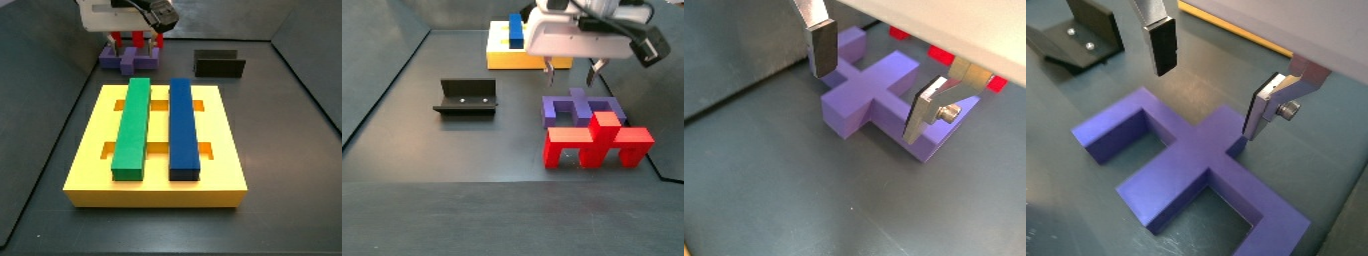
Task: Pick up the purple object. Move up. Place the purple object on the fixture. Regrasp the purple object. Move to above the board. Insert the purple object.
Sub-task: Pick up the purple object.
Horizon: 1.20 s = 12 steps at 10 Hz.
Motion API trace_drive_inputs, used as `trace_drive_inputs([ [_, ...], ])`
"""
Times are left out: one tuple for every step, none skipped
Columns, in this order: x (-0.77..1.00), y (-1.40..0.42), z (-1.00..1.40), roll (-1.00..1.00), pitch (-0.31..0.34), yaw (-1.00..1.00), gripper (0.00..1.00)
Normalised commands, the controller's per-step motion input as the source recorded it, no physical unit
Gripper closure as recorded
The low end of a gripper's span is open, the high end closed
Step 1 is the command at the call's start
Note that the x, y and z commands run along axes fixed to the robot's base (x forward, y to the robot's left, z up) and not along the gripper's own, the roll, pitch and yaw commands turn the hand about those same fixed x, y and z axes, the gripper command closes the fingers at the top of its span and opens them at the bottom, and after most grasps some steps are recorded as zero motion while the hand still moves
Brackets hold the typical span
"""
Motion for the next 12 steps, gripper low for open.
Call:
trace_drive_inputs([
  [-0.05,-0.01,-0.55,0.29,0.000,0.00,0.00],
  [-0.34,0.00,-0.20,0.21,0.000,0.00,0.00],
  [-0.28,0.00,-0.18,0.16,0.000,-0.02,0.00],
  [-0.06,0.00,-0.31,0.13,0.000,0.00,0.00],
  [0.00,0.00,-0.38,0.18,0.000,0.00,0.00],
  [-0.06,0.00,-0.17,0.13,0.000,0.00,0.00],
  [-0.02,0.00,-0.04,0.16,0.014,-0.02,0.00],
  [0.00,0.00,0.00,0.16,0.069,-0.11,0.00],
  [0.00,0.01,0.06,0.12,0.103,-0.13,0.00],
  [0.00,0.00,0.08,0.10,0.081,-0.09,0.00],
  [0.00,0.00,0.09,0.10,0.076,-0.11,0.00],
  [-0.09,0.00,0.00,0.12,0.034,-0.07,0.00],
])
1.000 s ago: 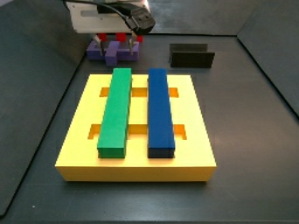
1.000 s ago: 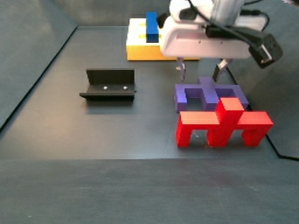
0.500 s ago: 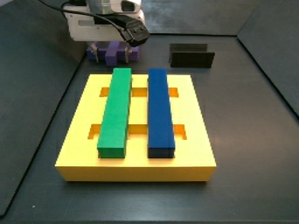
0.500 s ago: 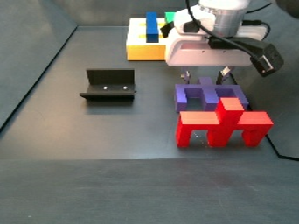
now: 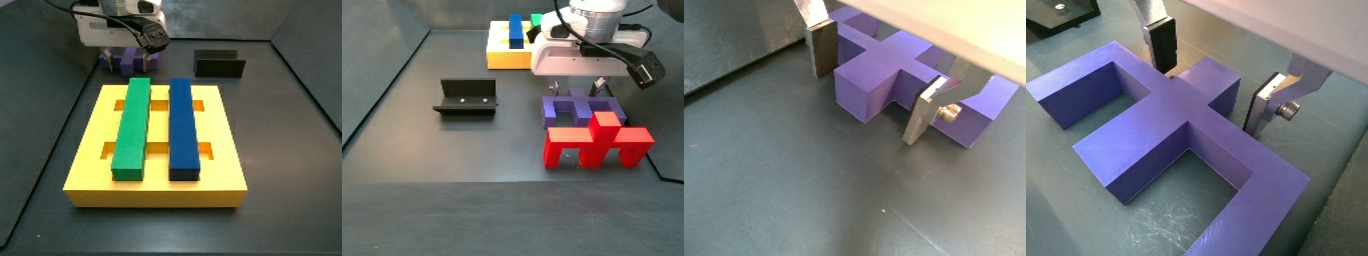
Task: Pick up the purple object. Move up. Place the purple object on the fixture. Regrasp the purple object. Move to above the board. Insert the purple object.
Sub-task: Pick up the purple object.
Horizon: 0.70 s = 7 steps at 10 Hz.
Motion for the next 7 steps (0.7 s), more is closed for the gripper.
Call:
trace_drive_inputs([
  [-0.03,0.00,0.08,0.09,0.044,0.00,0.00],
  [-0.05,0.00,0.07,0.07,0.013,0.00,0.00],
  [-0.10,0.03,0.03,0.06,0.000,0.01,0.00],
  [-0.03,0.01,0.00,0.01,0.000,0.05,0.00],
  [0.00,0.00,0.02,0.01,0.000,0.06,0.00],
  [0.00,0.00,0.00,-0.01,0.000,0.00,0.00],
  [0.00,0.00,0.00,0.00,0.000,0.00,0.00],
])
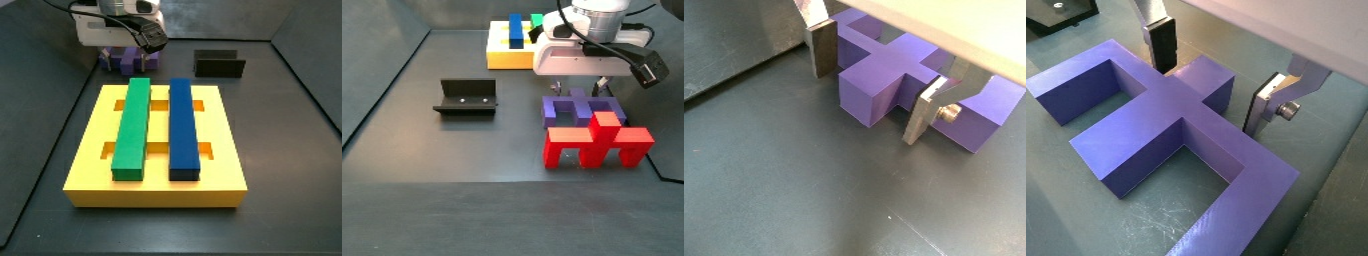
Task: Pick up the purple object. Move up. Place the purple object on the fixture. Regrasp the purple object. Move to above the board. Insert the purple object.
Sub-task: Pick up the purple object.
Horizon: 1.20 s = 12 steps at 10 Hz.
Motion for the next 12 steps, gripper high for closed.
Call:
trace_drive_inputs([
  [0.00,0.00,0.00,0.00,0.000,0.00,1.00],
  [0.00,0.00,0.00,0.00,0.000,0.00,1.00],
  [0.00,0.00,0.00,0.00,0.000,0.00,1.00],
  [0.00,0.00,0.00,0.00,0.000,0.00,1.00],
  [0.00,0.00,0.00,0.00,0.000,0.00,1.00],
  [0.00,0.00,0.00,0.00,0.000,0.00,1.00],
  [0.00,0.00,0.00,0.00,0.000,0.00,1.00],
  [0.00,0.00,0.00,0.00,0.000,0.00,1.00],
  [0.00,0.00,0.00,0.00,0.000,0.00,1.00],
  [0.00,0.00,0.00,0.00,0.000,0.00,1.00],
  [0.00,0.00,0.00,0.00,0.000,0.00,1.00],
  [0.00,0.00,0.00,0.00,0.000,0.00,1.00],
])
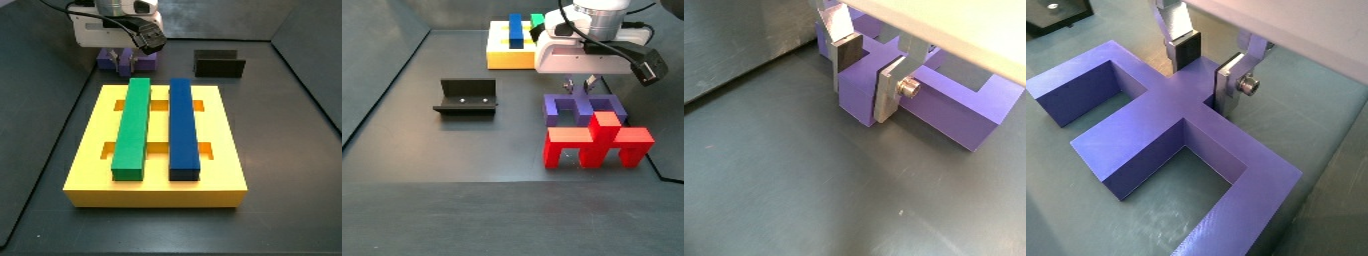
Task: Pick up the purple object. Move up. Place the purple object on the fixture. Regrasp the purple object. Move to above the board. Insert the purple object.
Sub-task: Pick up the purple object, then move up.
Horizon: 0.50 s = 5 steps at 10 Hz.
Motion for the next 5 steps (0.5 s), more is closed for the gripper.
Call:
trace_drive_inputs([
  [0.00,0.00,0.00,0.00,0.000,0.00,1.00],
  [0.00,0.00,0.00,0.00,0.000,0.00,1.00],
  [0.00,0.00,0.00,0.00,0.000,0.00,1.00],
  [0.00,0.00,0.00,0.00,0.000,0.00,1.00],
  [0.00,0.00,0.83,0.00,0.000,0.00,1.00],
])
